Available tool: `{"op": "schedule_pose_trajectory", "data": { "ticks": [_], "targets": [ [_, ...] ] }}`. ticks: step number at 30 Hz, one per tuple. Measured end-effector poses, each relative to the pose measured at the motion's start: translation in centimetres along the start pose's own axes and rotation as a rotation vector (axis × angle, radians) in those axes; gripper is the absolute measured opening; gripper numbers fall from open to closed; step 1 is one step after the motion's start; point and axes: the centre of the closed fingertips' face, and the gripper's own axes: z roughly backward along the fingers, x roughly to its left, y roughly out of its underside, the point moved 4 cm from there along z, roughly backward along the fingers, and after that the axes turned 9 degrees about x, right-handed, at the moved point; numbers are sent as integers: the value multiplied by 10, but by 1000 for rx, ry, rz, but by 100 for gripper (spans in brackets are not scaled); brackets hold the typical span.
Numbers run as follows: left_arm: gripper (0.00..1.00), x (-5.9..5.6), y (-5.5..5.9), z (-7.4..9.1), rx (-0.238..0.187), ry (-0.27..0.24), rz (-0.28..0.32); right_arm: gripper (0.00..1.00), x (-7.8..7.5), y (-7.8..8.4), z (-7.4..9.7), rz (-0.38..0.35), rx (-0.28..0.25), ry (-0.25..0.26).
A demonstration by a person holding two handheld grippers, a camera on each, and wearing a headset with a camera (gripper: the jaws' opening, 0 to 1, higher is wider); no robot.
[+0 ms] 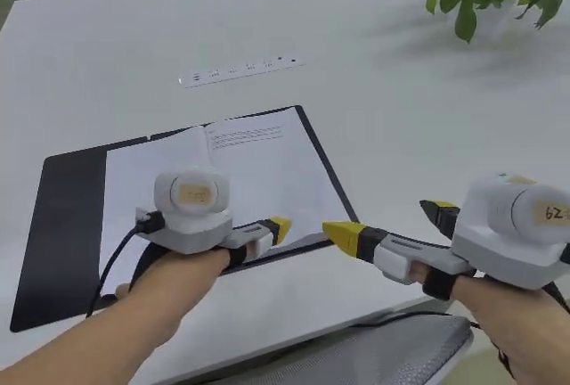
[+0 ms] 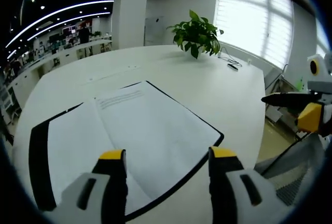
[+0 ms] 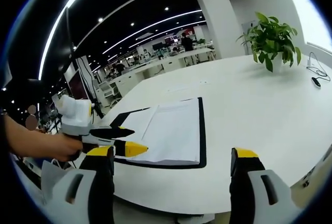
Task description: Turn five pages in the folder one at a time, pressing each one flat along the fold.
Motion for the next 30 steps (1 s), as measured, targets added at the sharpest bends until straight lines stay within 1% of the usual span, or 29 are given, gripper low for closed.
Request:
{"op": "schedule_pose_trajectory", "data": {
  "ticks": [3,8,11,14,17,18,21,22,23,24,26,28,30],
  "targets": [
    [60,-8,-3,-14,-8,8,-12,92,0,3,-2,-1,14,-8],
    [55,-18,-7,-34,-24,14,-29,91,-2,5,-4,-6,25,-14],
    [54,-22,-7,-45,-32,12,-42,91,-3,7,-4,-10,26,-16],
    [53,-23,-6,-55,-30,0,-52,91,-5,9,-4,-17,29,-16],
    [51,-23,-4,-60,-22,-11,-47,90,-5,12,-3,-25,35,-17],
    [50,-23,-2,-62,-12,-15,-46,90,-5,12,-4,-25,36,-17],
    [49,-22,2,-65,2,-22,-48,90,-6,14,-4,-29,39,-17],
    [47,-22,5,-66,14,-24,-55,90,-7,14,-5,-30,40,-17],
    [44,-21,8,-67,21,-40,-72,90,-7,14,-5,-30,42,-17],
    [42,-19,7,-67,15,-58,-98,90,-7,15,-5,-31,44,-16],
    [39,-19,9,-67,11,-61,-99,90,-8,15,-6,-33,46,-16],
    [39,-19,11,-66,-1,-61,-109,89,-8,16,-7,-35,47,-19],
    [38,-18,12,-66,-29,-53,-108,89,-7,17,-9,-34,54,-20]
  ]
}}
